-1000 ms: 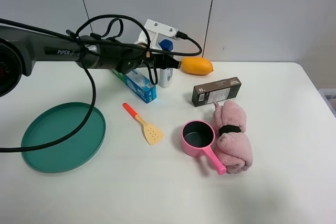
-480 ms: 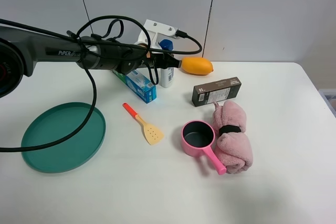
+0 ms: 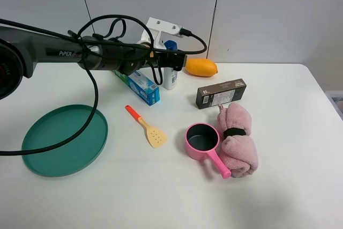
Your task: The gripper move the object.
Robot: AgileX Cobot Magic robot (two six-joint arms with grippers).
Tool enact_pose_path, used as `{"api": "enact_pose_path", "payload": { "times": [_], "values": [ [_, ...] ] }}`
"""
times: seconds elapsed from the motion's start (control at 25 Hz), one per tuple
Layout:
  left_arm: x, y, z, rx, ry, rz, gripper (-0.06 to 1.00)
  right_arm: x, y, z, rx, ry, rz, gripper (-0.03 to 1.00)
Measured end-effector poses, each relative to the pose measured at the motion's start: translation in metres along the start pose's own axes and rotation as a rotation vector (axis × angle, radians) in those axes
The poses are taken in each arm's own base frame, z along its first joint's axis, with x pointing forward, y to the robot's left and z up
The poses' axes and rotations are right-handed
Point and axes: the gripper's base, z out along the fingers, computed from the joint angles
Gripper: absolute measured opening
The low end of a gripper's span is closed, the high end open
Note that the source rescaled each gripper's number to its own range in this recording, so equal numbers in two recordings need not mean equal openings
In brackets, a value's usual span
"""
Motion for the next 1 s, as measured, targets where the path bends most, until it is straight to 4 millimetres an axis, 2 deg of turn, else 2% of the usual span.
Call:
{"api": "enact_pose_path", "payload": {
  "times": [0.12, 0.28, 0.4, 0.56, 0.68, 0.76, 0.84, 1.0],
  "values": [
    [0.0, 0.0, 0.0, 0.0, 0.001, 0.0, 0.98, 0.0, 0.0, 0.0, 0.0, 0.0, 0.0, 1.0],
    [-0.001, -0.001, -0.002, -0.003, 0.018, -0.023, 0.99, 0.0, 0.0, 0.0, 0.0, 0.0, 0.0, 1.0],
    [-0.011, -0.005, -0.012, -0.013, 0.062, -0.034, 0.99, 0.0, 0.0, 0.0, 0.0, 0.0, 0.0, 1.0],
    [-0.048, -0.009, -0.048, -0.042, 0.11, -0.035, 0.99, 0.0, 0.0, 0.0, 0.0, 0.0, 0.0, 1.0],
    [-0.079, -0.01, -0.085, -0.069, 0.136, -0.019, 0.99, 0.0, 0.0, 0.0, 0.0, 0.0, 0.0, 1.0],
    [-0.094, -0.004, -0.108, -0.097, 0.157, 0.004, 0.99, 0.0, 0.0, 0.0, 0.0, 0.0, 0.0, 1.0],
    [-0.108, 0.008, -0.128, -0.131, 0.16, 0.013, 0.99, 0.0, 0.0, 0.0, 0.0, 0.0, 0.0, 1.0],
    [-0.13, 0.059, -0.169, -0.259, 0.133, -0.031, 0.99, 0.0, 0.0, 0.0, 0.0, 0.0, 0.0, 1.0]
  ]
}}
